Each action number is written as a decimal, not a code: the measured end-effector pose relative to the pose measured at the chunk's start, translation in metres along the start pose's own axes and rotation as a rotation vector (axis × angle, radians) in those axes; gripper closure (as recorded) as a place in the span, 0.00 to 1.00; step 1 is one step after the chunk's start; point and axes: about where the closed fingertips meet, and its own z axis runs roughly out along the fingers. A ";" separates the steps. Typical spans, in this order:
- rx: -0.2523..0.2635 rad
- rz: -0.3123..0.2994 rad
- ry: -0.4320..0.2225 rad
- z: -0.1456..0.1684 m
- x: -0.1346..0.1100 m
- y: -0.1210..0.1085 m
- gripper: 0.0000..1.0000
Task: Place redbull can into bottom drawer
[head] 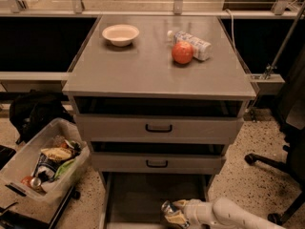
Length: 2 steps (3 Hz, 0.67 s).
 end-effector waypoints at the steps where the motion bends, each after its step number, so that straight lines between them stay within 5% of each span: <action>1: 0.004 -0.027 -0.028 0.044 0.003 -0.028 1.00; 2: 0.006 -0.027 -0.029 0.044 0.003 -0.029 1.00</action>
Offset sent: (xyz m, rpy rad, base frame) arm 0.0545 0.0175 -0.0456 0.0148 -0.0544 0.0091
